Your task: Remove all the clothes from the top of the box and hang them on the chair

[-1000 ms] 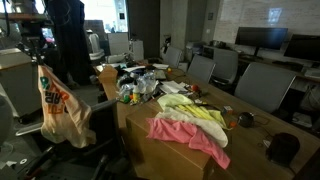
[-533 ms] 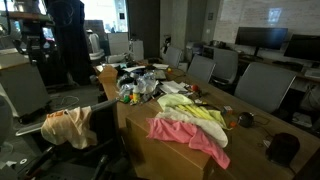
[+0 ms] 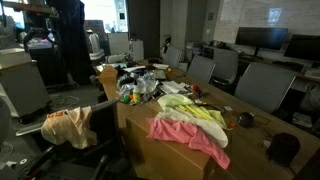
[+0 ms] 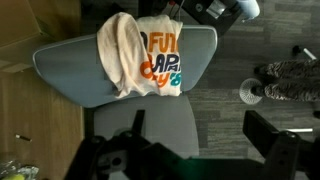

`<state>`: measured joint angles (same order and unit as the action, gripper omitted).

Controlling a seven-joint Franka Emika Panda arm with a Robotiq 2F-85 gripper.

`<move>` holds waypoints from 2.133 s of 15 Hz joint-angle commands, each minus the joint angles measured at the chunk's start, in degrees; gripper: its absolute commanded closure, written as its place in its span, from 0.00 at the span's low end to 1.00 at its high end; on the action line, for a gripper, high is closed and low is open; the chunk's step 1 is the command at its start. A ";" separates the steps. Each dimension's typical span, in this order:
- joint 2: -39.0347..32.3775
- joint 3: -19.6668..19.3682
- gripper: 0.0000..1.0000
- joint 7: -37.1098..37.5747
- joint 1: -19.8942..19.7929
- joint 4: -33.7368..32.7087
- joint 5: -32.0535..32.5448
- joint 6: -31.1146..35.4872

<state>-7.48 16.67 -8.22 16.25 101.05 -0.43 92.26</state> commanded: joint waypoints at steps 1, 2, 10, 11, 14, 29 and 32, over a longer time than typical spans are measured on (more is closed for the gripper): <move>6.81 -3.61 0.00 1.43 -3.56 3.17 -1.11 3.47; 8.04 -4.80 0.00 1.74 -4.66 3.41 -1.08 3.87; 12.61 -13.02 0.00 9.23 -12.72 7.91 1.06 11.56; 12.43 -13.77 0.00 10.78 -13.57 8.77 1.20 13.25; 12.12 -15.75 0.00 16.07 -15.79 12.24 1.05 17.90; 11.01 -18.92 0.00 44.51 -20.27 30.42 -0.47 29.70; 10.08 -19.14 0.00 46.60 -20.41 32.94 -0.75 31.64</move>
<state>2.81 -2.07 36.13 -3.95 131.46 -0.27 120.88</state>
